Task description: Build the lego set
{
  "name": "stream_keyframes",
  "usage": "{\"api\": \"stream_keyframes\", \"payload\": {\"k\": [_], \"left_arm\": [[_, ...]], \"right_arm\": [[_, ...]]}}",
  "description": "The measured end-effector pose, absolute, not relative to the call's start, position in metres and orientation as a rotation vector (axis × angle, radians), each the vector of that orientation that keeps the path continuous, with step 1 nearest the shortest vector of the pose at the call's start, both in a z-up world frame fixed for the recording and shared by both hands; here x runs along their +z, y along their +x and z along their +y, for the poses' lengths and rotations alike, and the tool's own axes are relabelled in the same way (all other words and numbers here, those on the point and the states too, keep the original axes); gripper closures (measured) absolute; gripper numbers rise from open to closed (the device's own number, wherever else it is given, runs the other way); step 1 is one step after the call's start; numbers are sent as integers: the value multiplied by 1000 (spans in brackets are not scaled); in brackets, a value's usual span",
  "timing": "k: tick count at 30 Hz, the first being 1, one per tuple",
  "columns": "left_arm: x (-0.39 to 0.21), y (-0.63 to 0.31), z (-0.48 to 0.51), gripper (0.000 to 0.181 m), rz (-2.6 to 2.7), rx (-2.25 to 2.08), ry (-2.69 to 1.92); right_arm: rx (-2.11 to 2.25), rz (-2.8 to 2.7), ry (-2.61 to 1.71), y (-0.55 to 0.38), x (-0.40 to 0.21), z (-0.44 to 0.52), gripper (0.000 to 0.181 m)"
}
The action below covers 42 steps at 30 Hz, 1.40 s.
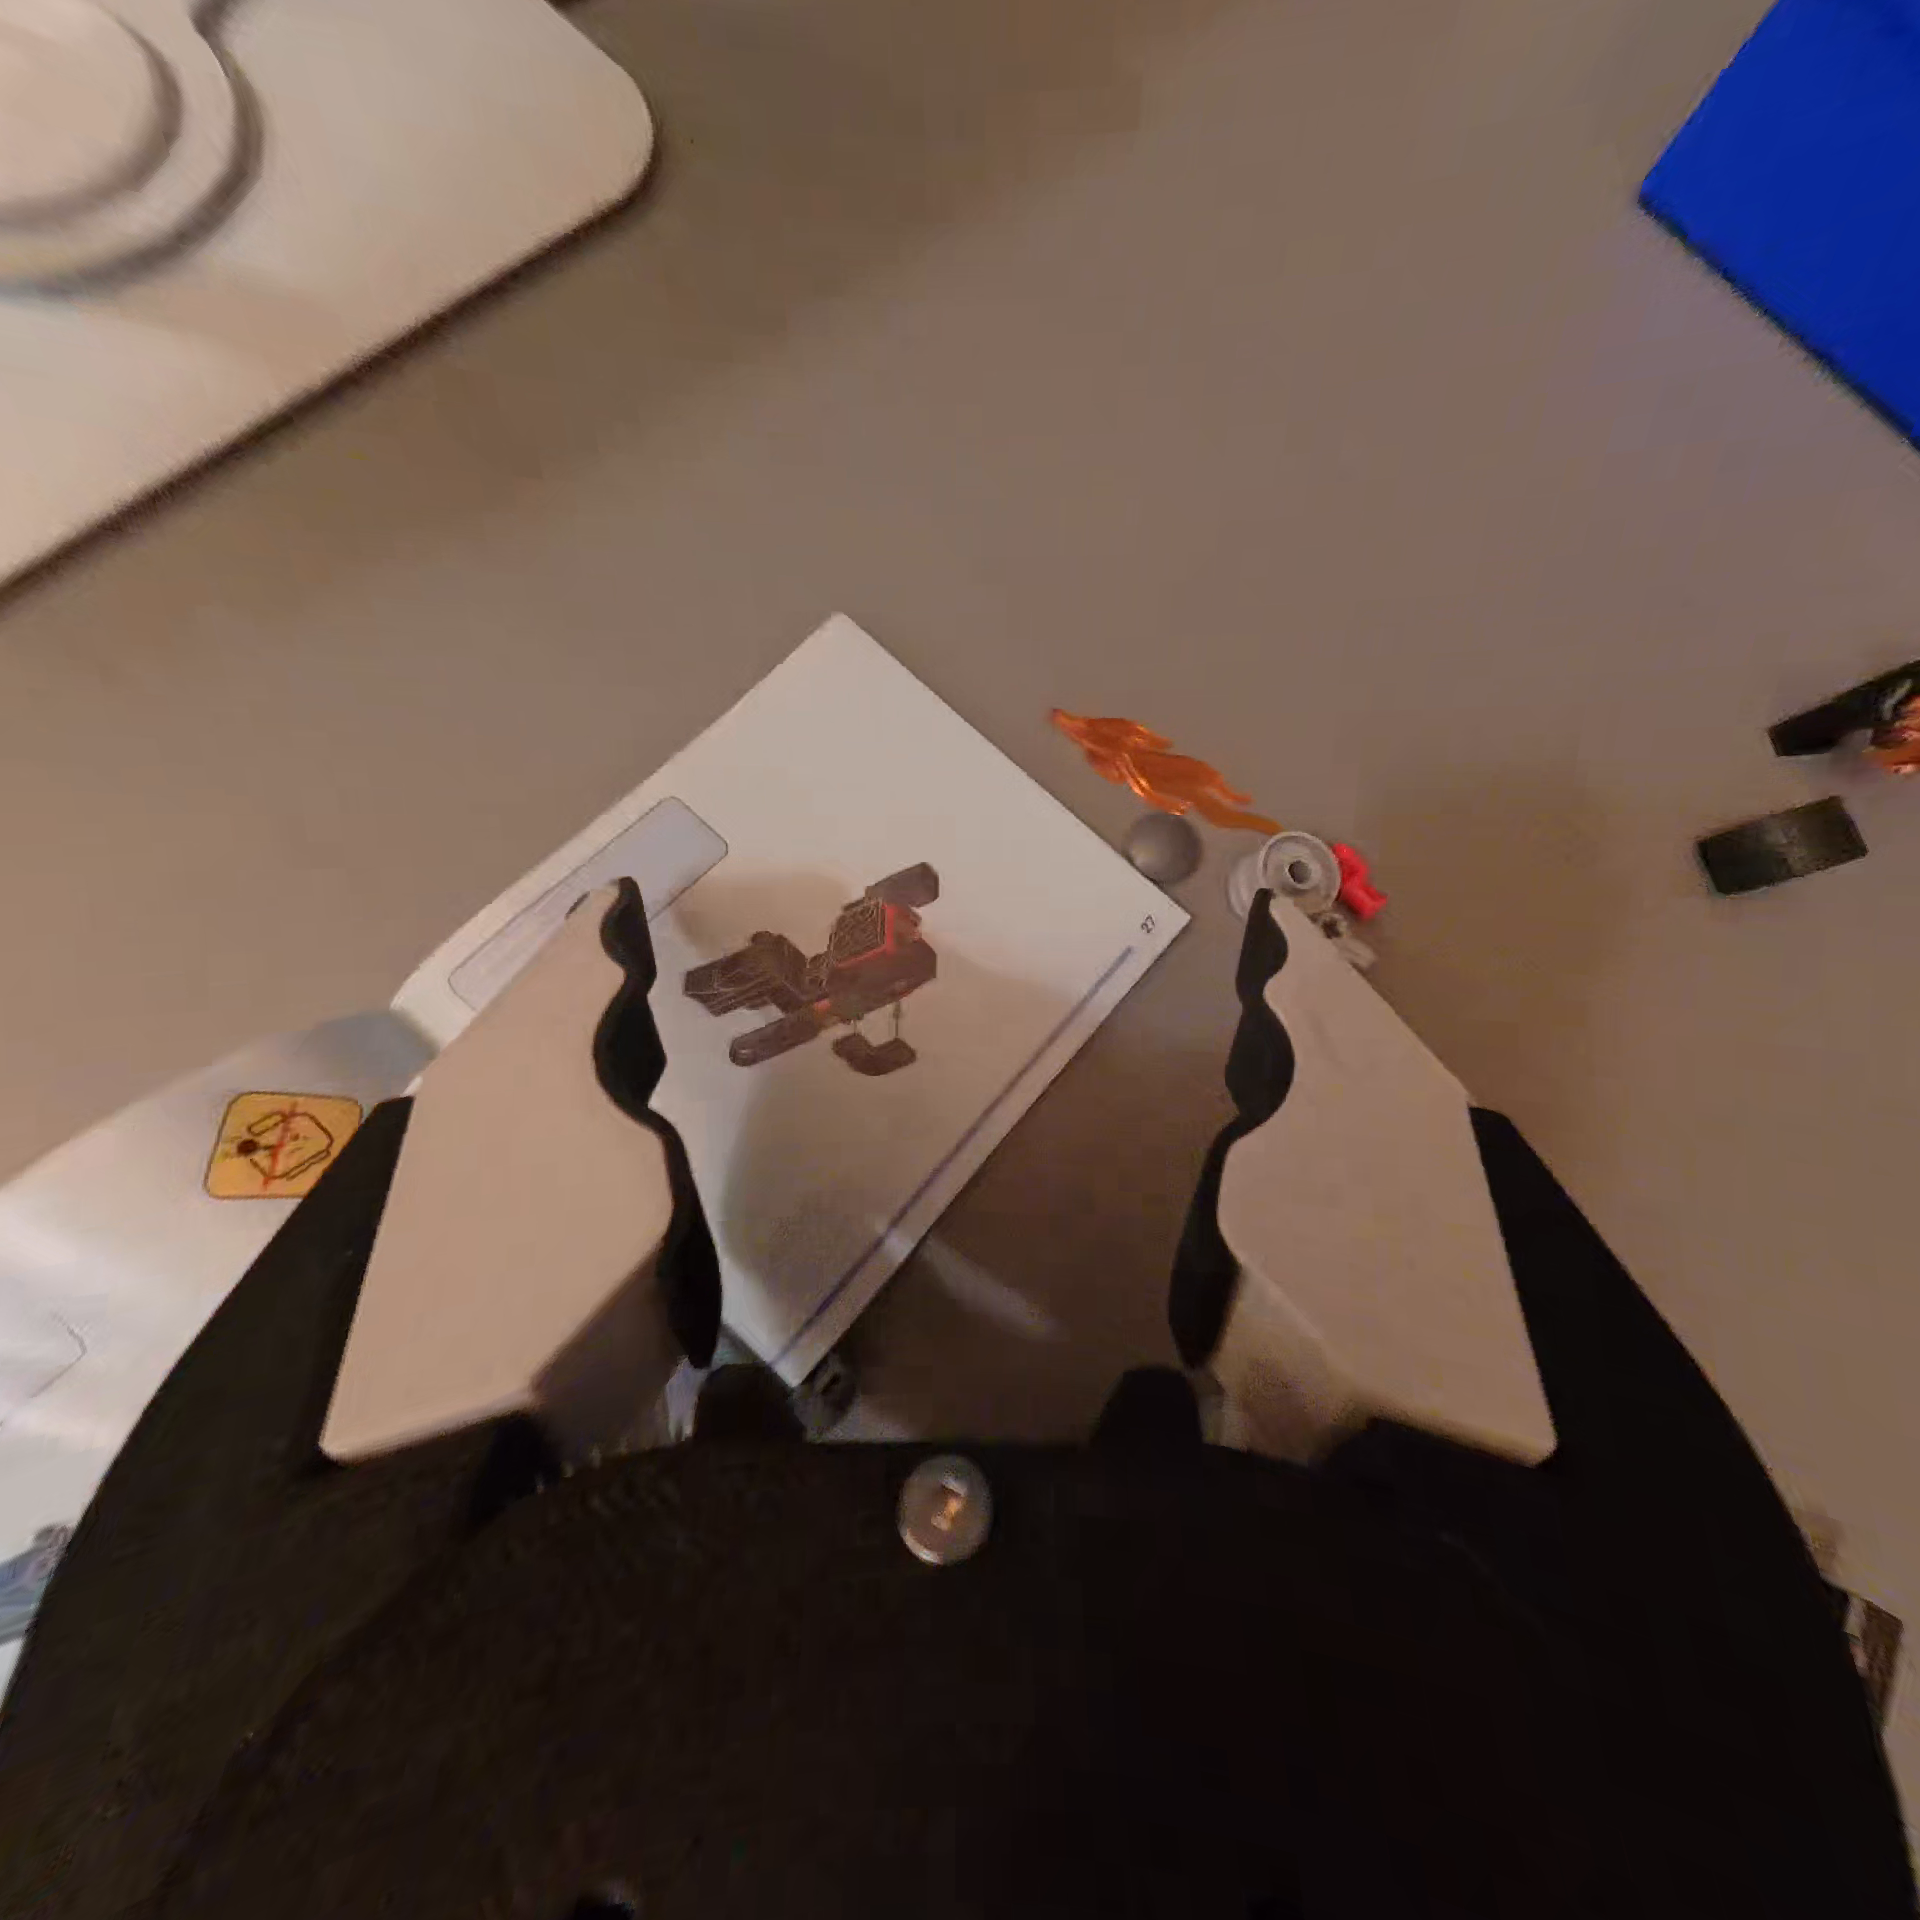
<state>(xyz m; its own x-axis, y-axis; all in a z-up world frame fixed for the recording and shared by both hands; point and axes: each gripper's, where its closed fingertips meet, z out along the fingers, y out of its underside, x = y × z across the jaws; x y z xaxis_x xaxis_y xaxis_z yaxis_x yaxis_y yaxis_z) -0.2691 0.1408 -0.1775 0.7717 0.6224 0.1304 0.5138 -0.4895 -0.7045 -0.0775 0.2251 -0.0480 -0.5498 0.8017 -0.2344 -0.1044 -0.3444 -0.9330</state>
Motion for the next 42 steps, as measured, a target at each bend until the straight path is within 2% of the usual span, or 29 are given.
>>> {"api": "stream_keyframes", "payload": {"k": [2,4,6,9,10,13,14,17,23,24,26,27,28,39,42], "left_arm": [[-183,-274,134,74,-857,169,-2219],[-191,-279,127,93,-830,214,-2265],[-194,-278,127,101,-743,307,-2296],[-195,-276,128,105,-749,307,-2295],[-195,-275,128,112,-748,306,-2311],[-195,-276,127,168,-689,404,-2354],[-195,-282,124,175,-646,527,-2363],[-195,-283,124,175,-593,706,-2395],[-184,-273,124,180,-764,312,-2321],[-179,-270,126,171,-760,261,-2290],[-179,-264,132,93,-785,176,-2276],[-187,-267,130,64,-814,195,-2315],[-194,-275,126,49,-838,271,-2345],[-198,-281,128,68,-836,256,-2349],[-192,-280,129,68,-843,170,-2305]], "right_arm": [[1968,-1259,-963,-77,-47,227,156],[1989,-1246,-972,-76,-47,229,156],[2017,-1234,-980,-76,-47,230,155],[2042,-1220,-992,-76,-46,232,154],[2044,-1217,-993,-76,-46,233,154],[2034,-1220,-989,-76,-46,232,153],[2026,-1228,-987,-76,-47,231,153],[1980,-1265,-969,-75,-48,226,153],[1817,-1368,-920,-79,-55,213,154],[1791,-1383,-915,-82,-56,211,155],[1736,-1421,-911,-87,-60,208,154],[1703,-1441,-911,-90,-63,206,154],[1671,-1457,-908,-93,-65,205,154],[1614,-1483,-919,-105,-70,197,156],[1666,-1496,-953,-119,-66,189,155]]}}
